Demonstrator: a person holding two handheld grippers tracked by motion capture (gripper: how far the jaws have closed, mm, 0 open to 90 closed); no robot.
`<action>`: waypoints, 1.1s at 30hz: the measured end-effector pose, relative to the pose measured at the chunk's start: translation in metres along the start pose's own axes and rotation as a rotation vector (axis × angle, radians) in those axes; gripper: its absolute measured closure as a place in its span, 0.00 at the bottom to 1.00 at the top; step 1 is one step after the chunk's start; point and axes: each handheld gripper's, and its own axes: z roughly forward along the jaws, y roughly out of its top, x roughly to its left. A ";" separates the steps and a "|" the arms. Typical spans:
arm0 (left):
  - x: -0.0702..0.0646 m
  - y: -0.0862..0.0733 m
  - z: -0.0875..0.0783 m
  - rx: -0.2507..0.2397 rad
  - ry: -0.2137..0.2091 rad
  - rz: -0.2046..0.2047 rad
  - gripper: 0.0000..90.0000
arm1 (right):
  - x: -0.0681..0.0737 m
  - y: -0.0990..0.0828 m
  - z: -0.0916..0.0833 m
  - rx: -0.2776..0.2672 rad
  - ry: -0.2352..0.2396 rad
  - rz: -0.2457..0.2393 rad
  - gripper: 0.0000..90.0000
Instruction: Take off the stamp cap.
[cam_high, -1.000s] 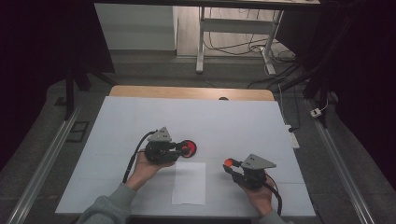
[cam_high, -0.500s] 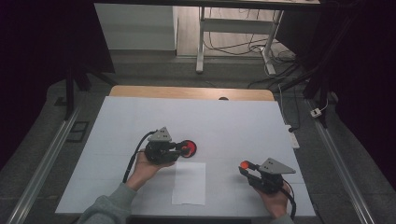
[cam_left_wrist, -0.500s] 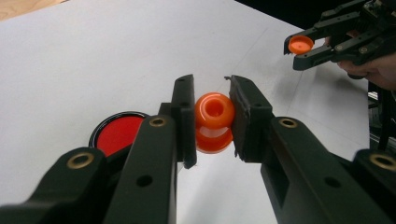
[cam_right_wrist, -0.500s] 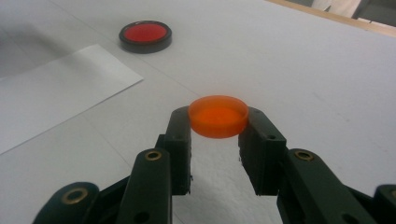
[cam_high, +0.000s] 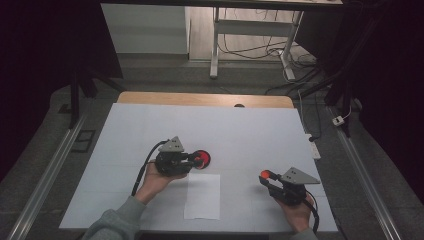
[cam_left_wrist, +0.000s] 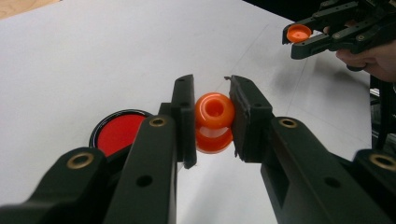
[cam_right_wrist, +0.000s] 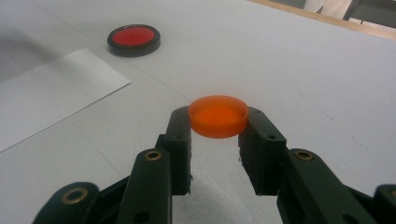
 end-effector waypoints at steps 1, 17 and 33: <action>0.000 0.000 0.000 0.000 0.001 0.002 0.80 | 0.000 -0.001 0.000 0.002 0.003 0.003 0.72; 0.006 0.006 -0.007 -0.019 0.043 0.007 0.80 | -0.002 -0.001 0.000 -0.003 0.003 0.003 0.72; 0.019 0.010 0.000 -0.007 0.060 -0.004 0.80 | -0.001 -0.002 -0.001 0.000 0.008 0.002 0.72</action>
